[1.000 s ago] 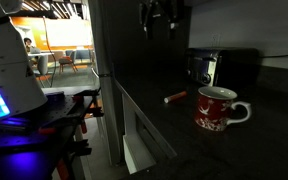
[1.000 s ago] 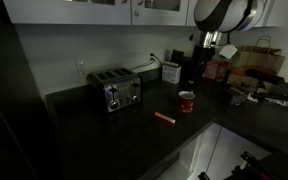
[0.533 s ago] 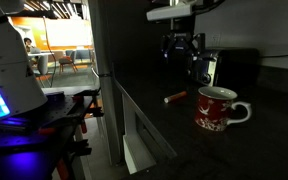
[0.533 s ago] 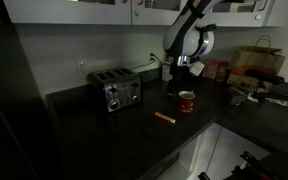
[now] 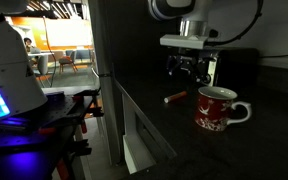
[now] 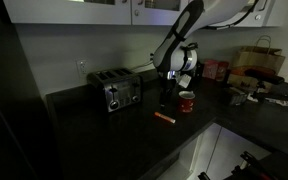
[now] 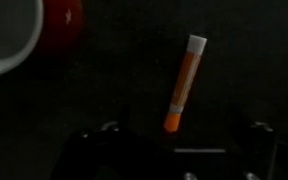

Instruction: Put the marker into the mug.

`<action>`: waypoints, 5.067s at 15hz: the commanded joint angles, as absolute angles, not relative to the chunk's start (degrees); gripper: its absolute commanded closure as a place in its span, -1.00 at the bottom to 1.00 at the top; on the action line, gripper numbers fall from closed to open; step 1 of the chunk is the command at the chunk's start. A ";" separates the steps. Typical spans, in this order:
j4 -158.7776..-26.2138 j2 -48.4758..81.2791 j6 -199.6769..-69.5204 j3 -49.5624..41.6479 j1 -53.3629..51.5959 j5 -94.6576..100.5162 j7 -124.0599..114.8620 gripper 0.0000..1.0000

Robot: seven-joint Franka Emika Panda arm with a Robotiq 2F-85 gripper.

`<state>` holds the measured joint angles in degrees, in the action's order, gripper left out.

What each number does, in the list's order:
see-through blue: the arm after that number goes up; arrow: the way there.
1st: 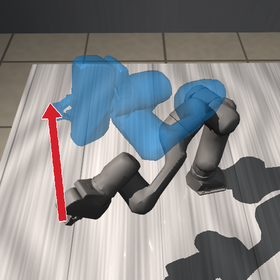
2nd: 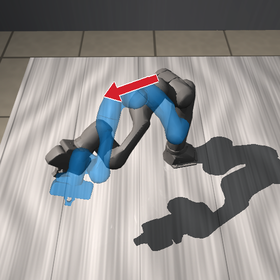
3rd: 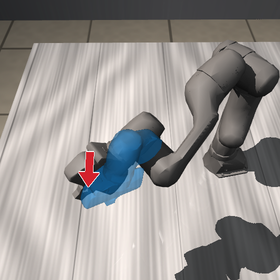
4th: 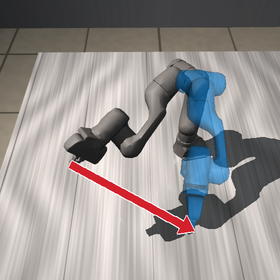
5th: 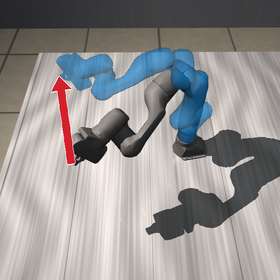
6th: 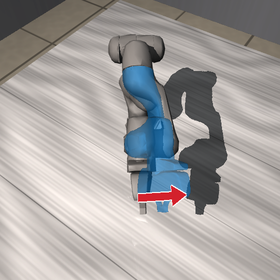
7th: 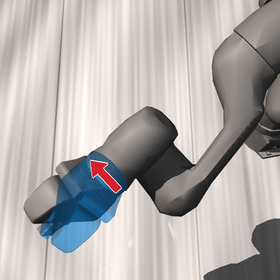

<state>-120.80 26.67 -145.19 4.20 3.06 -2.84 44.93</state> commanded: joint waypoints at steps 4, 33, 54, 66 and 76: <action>-116.56 33.01 -145.21 7.32 4.79 1.67 44.39 -1.00; -122.71 21.61 -146.81 18.49 17.34 -13.94 65.08 0.90; -114.96 17.25 -115.04 1.94 20.00 -46.29 114.78 0.90; -102.37 29.18 -103.00 -1.98 21.07 -47.48 122.33 0.90; -98.94 31.89 -104.76 -2.99 22.32 -47.86 120.74 0.90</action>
<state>-100.52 30.63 -105.77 -2.64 22.16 -46.96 121.25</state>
